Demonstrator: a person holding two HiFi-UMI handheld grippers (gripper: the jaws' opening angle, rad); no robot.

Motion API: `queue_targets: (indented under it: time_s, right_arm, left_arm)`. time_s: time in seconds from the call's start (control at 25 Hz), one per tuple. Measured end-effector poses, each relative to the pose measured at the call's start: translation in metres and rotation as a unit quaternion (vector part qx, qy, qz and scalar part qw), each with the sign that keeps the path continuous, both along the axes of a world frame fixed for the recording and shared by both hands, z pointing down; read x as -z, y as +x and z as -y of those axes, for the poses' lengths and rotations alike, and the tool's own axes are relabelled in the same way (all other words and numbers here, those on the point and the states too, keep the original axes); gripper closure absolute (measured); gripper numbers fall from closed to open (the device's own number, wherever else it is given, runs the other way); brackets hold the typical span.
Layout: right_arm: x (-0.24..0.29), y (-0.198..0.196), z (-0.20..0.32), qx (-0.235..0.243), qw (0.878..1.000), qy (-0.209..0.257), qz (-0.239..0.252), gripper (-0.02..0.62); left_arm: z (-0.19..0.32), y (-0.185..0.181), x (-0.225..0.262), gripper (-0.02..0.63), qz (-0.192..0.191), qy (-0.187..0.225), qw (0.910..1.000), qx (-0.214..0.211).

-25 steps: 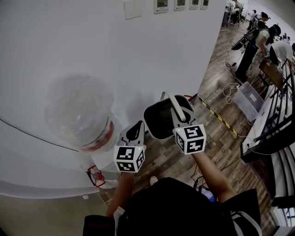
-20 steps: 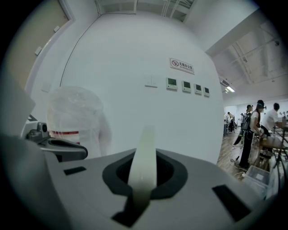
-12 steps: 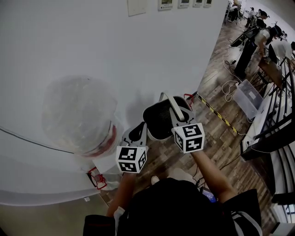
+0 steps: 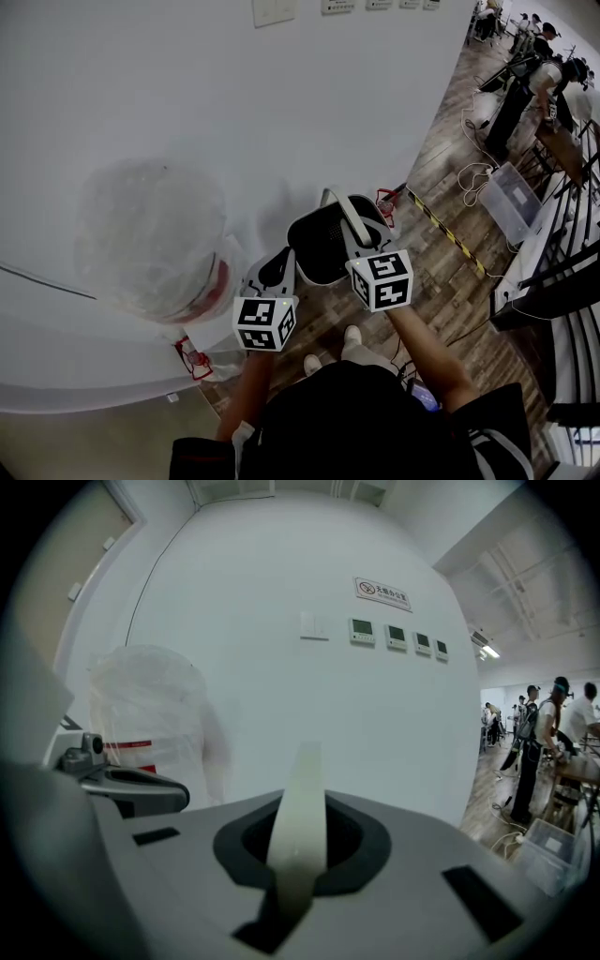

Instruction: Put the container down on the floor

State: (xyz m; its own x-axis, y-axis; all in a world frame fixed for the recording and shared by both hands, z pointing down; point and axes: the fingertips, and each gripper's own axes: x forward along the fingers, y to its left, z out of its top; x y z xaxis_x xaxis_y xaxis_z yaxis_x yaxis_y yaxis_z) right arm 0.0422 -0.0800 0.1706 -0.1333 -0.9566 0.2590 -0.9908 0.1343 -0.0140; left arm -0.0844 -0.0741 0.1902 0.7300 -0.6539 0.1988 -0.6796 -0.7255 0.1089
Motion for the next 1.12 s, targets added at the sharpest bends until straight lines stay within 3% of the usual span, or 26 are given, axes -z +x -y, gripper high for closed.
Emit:
queue_targets:
  time_s: [0.56,1.12]
  right_arm:
    - [-0.039,0.015,0.047,0.053,0.998,-0.035,0.001,0.563]
    - [-0.079,0.029,0.077,0.123,0.990,-0.067,0.014,0.563]
  left_arm:
    - [0.028,0.021,-0.039,0.591,0.001,-0.042,0.9977,0.053]
    - [0.049,0.043,-0.077,0.591,-0.005,-0.088,0.9865,0.138]
